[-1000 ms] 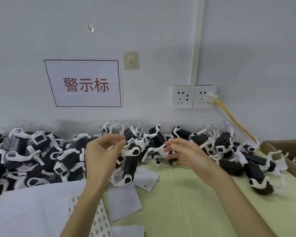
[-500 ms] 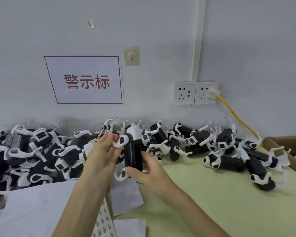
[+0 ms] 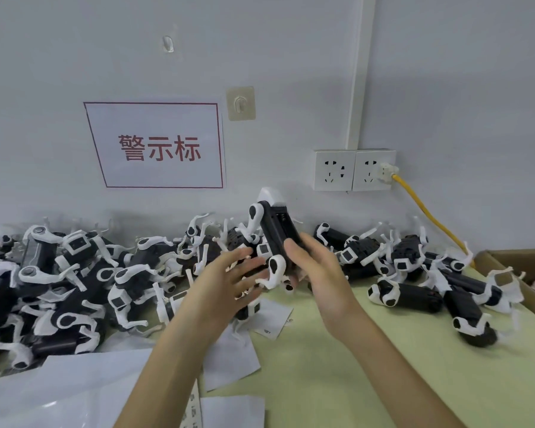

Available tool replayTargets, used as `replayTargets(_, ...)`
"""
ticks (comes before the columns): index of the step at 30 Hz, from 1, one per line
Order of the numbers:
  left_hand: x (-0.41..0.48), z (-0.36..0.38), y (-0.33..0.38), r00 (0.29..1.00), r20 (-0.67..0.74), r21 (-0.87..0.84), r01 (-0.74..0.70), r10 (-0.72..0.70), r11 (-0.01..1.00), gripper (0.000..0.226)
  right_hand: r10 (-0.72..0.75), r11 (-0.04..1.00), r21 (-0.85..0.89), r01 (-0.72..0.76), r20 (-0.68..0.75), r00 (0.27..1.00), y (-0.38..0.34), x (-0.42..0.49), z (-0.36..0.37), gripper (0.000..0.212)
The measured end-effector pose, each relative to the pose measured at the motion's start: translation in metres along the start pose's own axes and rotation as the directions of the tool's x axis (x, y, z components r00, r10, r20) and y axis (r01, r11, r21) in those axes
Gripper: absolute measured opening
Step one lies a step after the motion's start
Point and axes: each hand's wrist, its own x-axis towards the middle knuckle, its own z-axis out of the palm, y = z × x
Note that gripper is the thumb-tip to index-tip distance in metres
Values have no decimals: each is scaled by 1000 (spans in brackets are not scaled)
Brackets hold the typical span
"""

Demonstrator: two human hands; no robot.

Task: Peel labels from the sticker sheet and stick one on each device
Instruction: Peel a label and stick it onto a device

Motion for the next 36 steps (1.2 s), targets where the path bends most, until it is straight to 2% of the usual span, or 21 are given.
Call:
replayTargets(3, -3, 11, 1, 982, 188, 210, -73, 32, 975, 48, 3, 1000, 9, -3, 60, 998, -8, -2, -1, 30)
replayTargets(5, -7, 18, 1, 957, 279, 190, -137, 80, 972, 52, 12, 1000, -28, -9, 101, 995, -9, -4, 3, 38)
replayTargets(8, -12, 22, 3, 957, 256, 175, -186, 138, 967, 50, -4, 995, -97, 19, 155, 988, -8, -7, 10, 43)
replayTargets(11, -15, 20, 4, 948, 263, 155, -226, 181, 962, 46, -44, 982, -177, 65, 122, 992, -10, -8, 13, 43)
replayTargets(14, -15, 23, 6, 960, 202, 137, -223, 193, 965, 49, -136, 945, -293, 149, 66, 989, -12, -8, 14, 39)
replayTargets(18, -16, 25, 11, 971, 135, 29, -201, 195, 979, 48, -232, 860, -445, 249, 94, 968, -13, -10, 14, 37)
replayTargets(23, -17, 17, 18, 969, 181, 233, -211, 171, 949, 40, -210, 813, -478, 333, 294, 933, -10, -15, 24, 58)
replayTargets(26, -19, 10, 25, 979, 134, 255, -186, 156, 949, 42, -216, 752, -536, 383, 348, 912, -6, -17, 28, 60)
replayTargets(31, -16, 4, 31, 974, -106, 161, -184, 202, 970, 42, -228, 736, -543, 403, 362, 904, 3, -20, 38, 56)
replayTargets(33, -16, 4, 32, 958, -180, 106, -205, 221, 973, 44, -332, 750, -493, 441, 296, 896, 8, -21, 38, 51)
replayTargets(36, -16, 0, 35, 915, -276, 63, -287, 293, 956, 47, -510, 718, -505, 480, 88, 855, 21, -29, 41, 38)
